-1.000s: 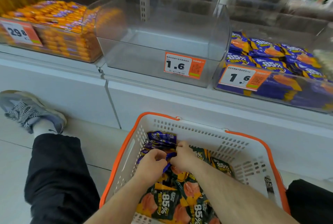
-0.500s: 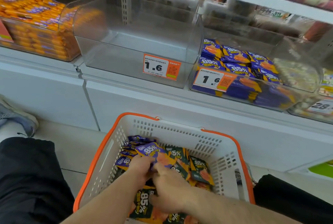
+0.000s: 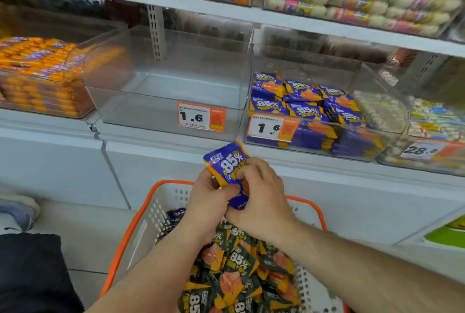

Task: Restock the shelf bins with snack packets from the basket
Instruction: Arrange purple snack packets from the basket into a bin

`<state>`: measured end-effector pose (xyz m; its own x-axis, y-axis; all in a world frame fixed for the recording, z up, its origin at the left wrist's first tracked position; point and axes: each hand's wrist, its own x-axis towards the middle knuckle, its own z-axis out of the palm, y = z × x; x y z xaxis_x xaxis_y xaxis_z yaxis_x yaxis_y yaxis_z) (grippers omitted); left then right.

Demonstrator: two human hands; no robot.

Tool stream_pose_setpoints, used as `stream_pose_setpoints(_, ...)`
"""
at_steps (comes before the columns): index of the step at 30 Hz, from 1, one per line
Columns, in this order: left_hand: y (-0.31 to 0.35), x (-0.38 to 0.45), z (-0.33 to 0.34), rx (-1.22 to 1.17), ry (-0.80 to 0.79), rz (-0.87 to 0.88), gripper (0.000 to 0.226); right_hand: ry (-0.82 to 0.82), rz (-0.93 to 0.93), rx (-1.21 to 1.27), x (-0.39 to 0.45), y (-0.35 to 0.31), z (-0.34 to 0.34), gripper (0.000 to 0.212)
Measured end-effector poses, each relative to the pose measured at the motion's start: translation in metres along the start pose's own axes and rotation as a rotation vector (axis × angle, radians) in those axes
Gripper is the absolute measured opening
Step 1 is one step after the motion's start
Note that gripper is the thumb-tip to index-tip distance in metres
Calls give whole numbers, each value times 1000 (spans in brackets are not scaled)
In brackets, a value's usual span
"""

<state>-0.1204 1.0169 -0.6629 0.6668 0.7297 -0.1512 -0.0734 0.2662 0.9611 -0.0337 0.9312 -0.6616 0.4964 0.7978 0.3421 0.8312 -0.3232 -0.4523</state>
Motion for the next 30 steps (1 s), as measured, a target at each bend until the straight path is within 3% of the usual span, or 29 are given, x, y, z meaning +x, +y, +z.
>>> stream_pose_setpoints(5,47,7,30,93,-106,133,39,124,21,151,21,1,-52,50)
stream_pose_setpoints(7,63,15,46,138,-150,255,24,226,15,156,31,6,-68,49)
stream_pose_setpoints(8,70,21,53,160,-133,343,13,288,8,154,37,8,-76,49)
stream_pose_setpoints(12,95,70,66,497,133,837,27,492,2,153,63,25,-104,46)
stream_pose_setpoints(14,110,103,70,792,173,912,32,526,51,114,80,39,-117,44)
stream_pose_setpoints(18,132,154,77,1194,55,796,44,413,208,-42,129,83,-138,41)
stream_pose_setpoints(23,126,168,72,1002,21,478,39,310,388,-115,194,129,-139,40)
stream_pose_setpoints(26,121,169,71,998,20,486,41,194,451,-195,224,144,-124,48)
stream_pose_setpoints(30,121,170,70,986,14,462,43,141,533,-213,248,154,-108,39)
